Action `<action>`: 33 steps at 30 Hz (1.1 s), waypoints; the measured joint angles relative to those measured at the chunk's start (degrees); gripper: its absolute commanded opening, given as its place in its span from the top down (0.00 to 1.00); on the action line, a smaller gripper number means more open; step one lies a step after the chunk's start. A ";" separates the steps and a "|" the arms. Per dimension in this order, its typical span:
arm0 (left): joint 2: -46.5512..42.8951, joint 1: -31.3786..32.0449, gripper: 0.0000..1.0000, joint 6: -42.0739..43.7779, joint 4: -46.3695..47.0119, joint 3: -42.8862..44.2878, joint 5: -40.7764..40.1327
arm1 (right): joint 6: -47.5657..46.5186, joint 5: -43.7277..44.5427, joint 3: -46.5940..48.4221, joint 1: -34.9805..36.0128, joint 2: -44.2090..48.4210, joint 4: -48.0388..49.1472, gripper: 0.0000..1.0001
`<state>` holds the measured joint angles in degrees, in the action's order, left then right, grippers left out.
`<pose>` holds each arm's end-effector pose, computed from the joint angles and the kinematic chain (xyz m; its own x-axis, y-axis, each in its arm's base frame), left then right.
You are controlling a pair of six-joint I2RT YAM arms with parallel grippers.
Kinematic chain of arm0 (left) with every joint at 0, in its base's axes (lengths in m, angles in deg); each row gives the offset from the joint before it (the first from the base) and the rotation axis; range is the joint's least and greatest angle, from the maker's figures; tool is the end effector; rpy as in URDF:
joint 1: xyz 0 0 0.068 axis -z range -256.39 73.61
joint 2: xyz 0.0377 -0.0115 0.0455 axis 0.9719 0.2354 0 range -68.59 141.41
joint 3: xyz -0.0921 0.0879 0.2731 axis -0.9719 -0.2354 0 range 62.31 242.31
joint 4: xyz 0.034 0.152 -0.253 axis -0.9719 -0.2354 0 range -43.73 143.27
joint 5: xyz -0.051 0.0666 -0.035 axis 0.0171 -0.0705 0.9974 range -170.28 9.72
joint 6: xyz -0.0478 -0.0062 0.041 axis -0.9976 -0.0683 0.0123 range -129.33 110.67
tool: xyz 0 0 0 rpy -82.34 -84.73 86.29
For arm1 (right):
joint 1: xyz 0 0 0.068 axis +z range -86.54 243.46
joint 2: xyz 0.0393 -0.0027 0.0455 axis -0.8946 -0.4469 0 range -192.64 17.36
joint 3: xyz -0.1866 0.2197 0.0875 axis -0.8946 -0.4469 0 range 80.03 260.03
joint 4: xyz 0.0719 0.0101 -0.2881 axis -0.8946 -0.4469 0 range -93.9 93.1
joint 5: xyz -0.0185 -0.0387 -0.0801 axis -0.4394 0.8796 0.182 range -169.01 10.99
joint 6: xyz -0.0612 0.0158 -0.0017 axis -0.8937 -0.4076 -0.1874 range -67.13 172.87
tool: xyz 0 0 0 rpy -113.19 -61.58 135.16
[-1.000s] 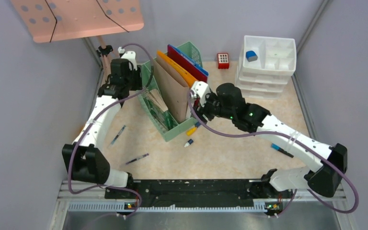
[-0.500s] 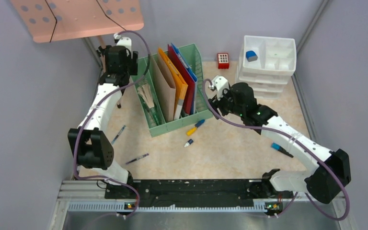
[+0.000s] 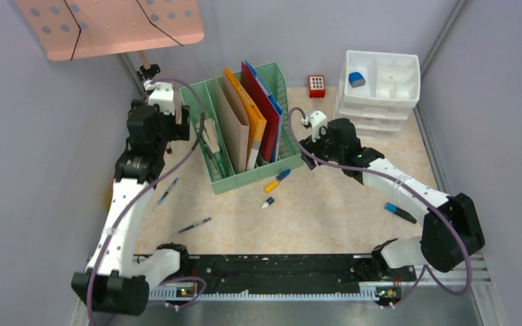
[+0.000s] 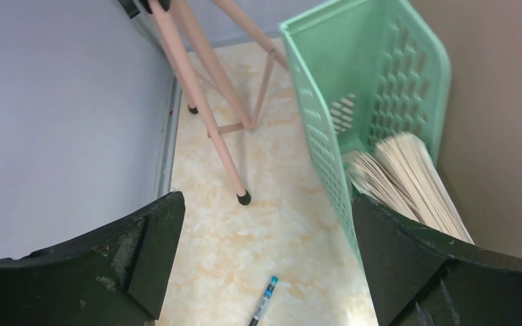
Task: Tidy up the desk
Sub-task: Move the storage box to the center of the board.
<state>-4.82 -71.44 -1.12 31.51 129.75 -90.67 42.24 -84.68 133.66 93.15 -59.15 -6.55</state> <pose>0.2841 -0.0158 0.4168 -0.3183 0.1684 -0.9329 -0.0411 0.9807 0.1911 0.2916 0.1720 0.2783 -0.3548 -0.4137 -0.8384 -0.6418 0.7599 -0.1034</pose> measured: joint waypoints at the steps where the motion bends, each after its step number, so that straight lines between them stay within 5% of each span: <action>1: -2.45 0.00 0.02 0.63 -0.28 -1.14 1.09 | 0.22 -0.22 0.00 -0.42 -1.07 0.35 0.32; 6: -14.40 0.13 0.02 8.79 -3.02 -11.19 12.92 | 1.29 -1.97 0.07 -1.86 -4.85 1.62 0.32; 13: -12.66 6.19 0.02 22.12 -8.48 -25.64 21.55 | 3.78 -6.56 0.94 -5.51 -9.55 3.39 0.33; 21: -7.56 14.12 0.02 27.43 -2.75 -32.74 19.32 | 5.62 -10.84 0.94 -7.89 -11.06 4.20 0.33; 33: -0.35 15.08 0.01 32.48 15.50 -37.53 3.52 | 6.45 -12.63 0.94 -8.24 -11.61 4.94 0.33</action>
<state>-5.17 -56.35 31.36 47.00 92.22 -87.15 48.68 -97.32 134.60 84.91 -70.76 -1.61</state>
